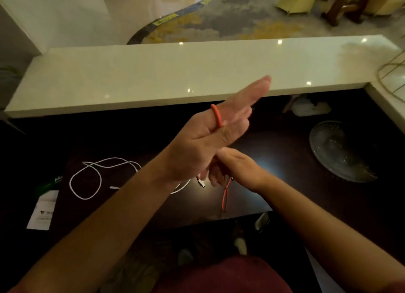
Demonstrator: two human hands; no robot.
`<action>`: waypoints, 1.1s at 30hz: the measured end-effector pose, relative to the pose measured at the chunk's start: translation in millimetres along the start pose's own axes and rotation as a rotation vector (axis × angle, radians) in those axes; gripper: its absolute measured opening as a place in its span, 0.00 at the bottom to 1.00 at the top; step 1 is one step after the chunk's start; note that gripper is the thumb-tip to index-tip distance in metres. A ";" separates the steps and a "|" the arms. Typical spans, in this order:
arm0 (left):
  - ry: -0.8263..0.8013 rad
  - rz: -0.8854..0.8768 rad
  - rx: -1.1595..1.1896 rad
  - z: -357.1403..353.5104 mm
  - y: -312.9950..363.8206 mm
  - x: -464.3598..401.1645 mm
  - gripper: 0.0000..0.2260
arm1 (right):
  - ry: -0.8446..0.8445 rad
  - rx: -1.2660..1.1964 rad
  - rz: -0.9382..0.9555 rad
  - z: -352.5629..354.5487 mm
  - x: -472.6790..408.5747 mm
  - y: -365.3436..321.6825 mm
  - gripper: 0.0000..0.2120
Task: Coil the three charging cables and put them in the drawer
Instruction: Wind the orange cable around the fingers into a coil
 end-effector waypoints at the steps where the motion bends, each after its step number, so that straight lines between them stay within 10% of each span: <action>1: 0.047 0.011 -0.092 7.1 -1.2 -2.8 0.23 | -0.033 0.036 -0.005 1.1 0.4 4.4 0.20; 6: 0.130 0.179 -0.627 38.2 -40.7 4.7 0.25 | -0.044 0.235 -0.092 34.6 32.7 15.3 0.20; 22: -0.215 0.440 -0.578 10.3 -85.6 -23.8 0.18 | -0.259 0.695 0.275 53.4 75.1 -74.1 0.09; 33: -0.476 0.172 -0.252 -41.4 -10.0 -39.3 0.16 | 0.118 0.514 0.382 109.2 57.6 -90.4 0.12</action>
Point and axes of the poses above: each hand's wrist, its own x-axis away from the middle knuckle, its own z-axis out of the back of the hand, y = z × x, the point moved 1 cm from there along -x, towards the middle knuckle, and after that the axes turned 12 degrees about -y, right-handed, at the moved point
